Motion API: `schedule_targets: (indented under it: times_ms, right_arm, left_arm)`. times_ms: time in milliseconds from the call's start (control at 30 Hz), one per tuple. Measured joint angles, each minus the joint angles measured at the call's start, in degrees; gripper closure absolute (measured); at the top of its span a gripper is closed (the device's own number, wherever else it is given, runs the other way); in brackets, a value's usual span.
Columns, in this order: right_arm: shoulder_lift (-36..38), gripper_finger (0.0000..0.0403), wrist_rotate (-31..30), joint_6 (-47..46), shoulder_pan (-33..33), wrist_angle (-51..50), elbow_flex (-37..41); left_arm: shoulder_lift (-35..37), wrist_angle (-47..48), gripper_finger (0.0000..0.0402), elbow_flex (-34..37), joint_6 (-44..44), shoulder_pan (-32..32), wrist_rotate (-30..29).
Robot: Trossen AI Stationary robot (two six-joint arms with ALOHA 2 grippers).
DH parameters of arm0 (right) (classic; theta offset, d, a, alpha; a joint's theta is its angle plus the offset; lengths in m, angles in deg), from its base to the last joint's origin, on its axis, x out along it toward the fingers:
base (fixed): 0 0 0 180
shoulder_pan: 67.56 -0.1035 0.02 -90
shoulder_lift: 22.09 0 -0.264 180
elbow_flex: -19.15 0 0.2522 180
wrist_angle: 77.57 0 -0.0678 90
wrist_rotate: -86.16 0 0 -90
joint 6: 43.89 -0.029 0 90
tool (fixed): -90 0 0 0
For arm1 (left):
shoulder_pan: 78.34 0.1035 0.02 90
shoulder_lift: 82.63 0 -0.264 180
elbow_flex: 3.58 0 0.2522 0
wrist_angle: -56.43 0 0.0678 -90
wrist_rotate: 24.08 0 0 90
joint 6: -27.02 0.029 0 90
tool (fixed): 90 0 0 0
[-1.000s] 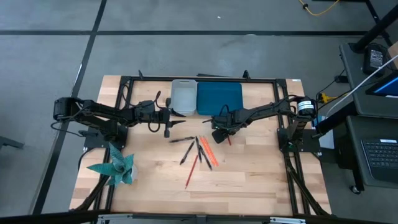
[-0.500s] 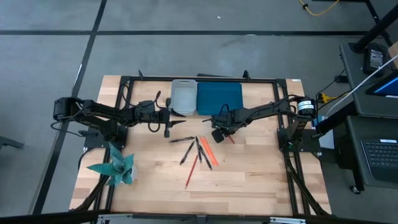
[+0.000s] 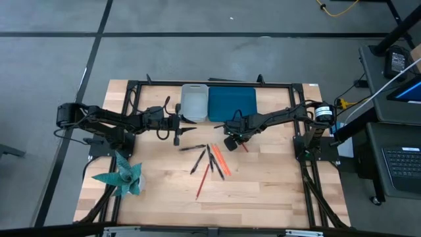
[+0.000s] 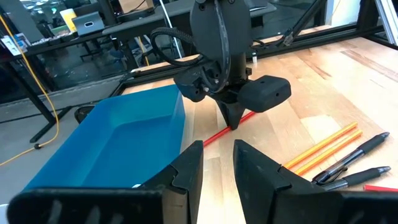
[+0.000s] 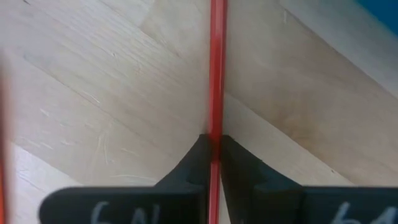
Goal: Sort pens & pencils
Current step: Put the top red pencil into the blue bin
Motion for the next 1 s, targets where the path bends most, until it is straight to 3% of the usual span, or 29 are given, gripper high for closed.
schedule_targets:
  times_ms: [333, 700, 1000]
  right_arm:
    - [0.51, 0.0378, 2.74, 4.28, -0.22, -0.12, -3.68]
    - [0.72, 0.0378, 1.90, 11.34, -0.15, -4.89, -13.16]
    - [0.75, 0.0374, 0.69, 14.86, -0.20, -5.07, -16.24]
  left_arm:
    - [-0.01, 0.00, 0.0319, 0.00, 0.00, -0.01, 0.00]
    - [-0.01, 0.46, 0.0319, 0.00, 0.00, -0.01, 0.00]
    - [0.00, 0.50, 0.0319, 0.00, 0.00, 0.00, -0.01]
